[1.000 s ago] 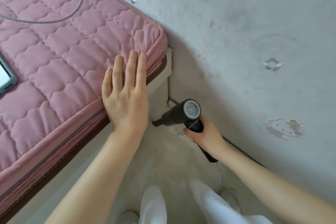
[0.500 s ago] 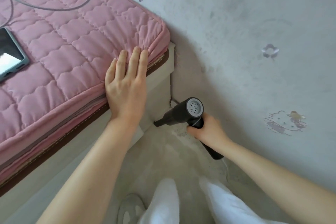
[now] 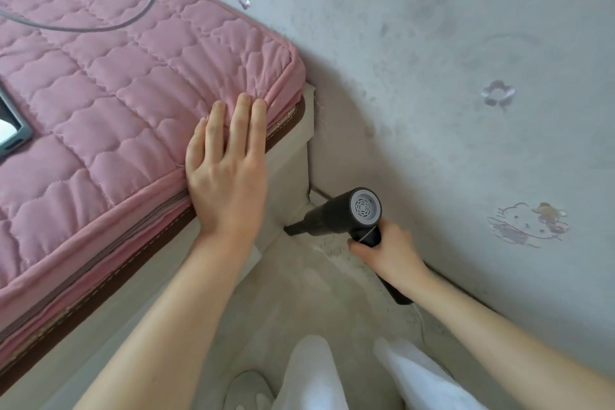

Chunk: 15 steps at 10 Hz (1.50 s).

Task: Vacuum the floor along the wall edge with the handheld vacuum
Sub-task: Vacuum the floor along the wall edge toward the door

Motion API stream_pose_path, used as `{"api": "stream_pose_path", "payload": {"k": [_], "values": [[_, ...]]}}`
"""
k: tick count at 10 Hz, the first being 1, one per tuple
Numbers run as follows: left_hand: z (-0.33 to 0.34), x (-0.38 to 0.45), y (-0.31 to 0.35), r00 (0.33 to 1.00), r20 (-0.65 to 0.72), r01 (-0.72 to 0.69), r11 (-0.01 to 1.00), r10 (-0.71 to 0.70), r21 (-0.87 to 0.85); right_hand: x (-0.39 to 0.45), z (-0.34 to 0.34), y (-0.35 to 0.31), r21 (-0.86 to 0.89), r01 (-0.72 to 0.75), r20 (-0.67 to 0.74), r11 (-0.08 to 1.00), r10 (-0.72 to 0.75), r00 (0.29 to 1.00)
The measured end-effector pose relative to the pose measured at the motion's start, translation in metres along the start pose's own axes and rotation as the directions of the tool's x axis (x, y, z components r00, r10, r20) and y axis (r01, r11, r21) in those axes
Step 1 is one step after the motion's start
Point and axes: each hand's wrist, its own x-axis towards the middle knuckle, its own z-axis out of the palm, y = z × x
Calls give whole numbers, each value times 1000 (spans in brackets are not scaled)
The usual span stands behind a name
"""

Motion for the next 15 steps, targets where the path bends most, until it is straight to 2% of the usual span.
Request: {"api": "stream_pose_path", "payload": {"k": [2, 4, 10, 15], "values": [[6, -2, -1, 998, 6, -58, 996, 58, 62, -6, 3, 0, -8, 3, -42, 1000, -3, 999], [9, 1, -1, 996, -44, -70, 996, 72, 47, -6, 4, 4, -6, -11, -95, 1000, 11, 995], [13, 2, 1, 990, -107, -91, 995, 94, 38, 1, 11, 18, -37, 16, -126, 999, -21, 992], [13, 0, 0, 996, -65, -65, 997, 67, 41, -11, 3, 18, -42, -29, -186, 999, 21, 982]]}}
